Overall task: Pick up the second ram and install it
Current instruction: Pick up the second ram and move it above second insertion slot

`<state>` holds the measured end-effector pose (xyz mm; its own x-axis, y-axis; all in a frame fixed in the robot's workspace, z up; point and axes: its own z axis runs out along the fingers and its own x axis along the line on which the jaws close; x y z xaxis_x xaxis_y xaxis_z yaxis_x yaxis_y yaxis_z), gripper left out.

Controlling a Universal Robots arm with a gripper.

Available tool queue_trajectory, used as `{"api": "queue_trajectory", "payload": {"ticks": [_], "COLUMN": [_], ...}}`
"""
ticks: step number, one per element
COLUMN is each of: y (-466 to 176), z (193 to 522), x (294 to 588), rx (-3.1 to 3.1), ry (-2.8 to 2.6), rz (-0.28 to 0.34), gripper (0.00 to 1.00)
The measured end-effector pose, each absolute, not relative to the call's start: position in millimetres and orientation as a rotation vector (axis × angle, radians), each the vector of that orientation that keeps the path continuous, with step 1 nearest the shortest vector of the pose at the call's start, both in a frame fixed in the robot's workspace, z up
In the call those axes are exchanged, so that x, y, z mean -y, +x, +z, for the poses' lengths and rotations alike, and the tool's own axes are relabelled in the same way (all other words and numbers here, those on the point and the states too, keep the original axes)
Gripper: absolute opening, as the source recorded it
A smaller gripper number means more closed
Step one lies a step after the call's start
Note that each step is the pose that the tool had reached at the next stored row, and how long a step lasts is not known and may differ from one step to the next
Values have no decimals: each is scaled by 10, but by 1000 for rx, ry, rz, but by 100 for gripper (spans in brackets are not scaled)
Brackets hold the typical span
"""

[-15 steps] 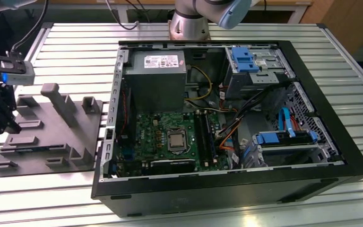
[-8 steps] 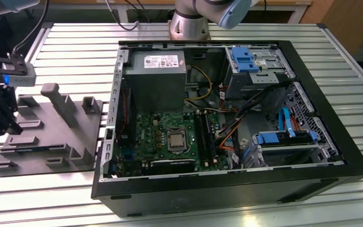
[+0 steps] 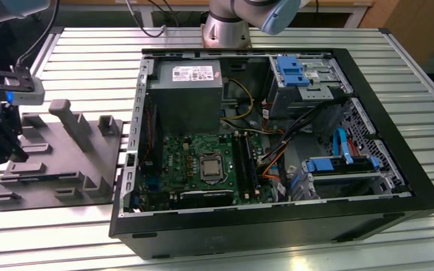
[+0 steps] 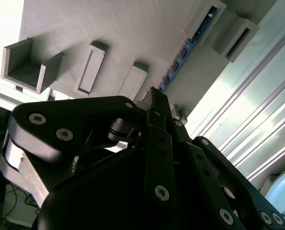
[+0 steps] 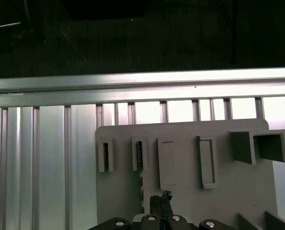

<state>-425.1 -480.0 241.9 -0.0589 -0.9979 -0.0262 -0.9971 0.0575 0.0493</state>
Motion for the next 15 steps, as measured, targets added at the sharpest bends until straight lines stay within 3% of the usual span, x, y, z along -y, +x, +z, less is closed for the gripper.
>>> {"api": "queue_trajectory", "payload": {"ticks": [15], "y": [-4251], "z": [2344], "x": [4856], "rx": [2255], "ry": [2164], "rz": [-84], "gripper": [11]}}
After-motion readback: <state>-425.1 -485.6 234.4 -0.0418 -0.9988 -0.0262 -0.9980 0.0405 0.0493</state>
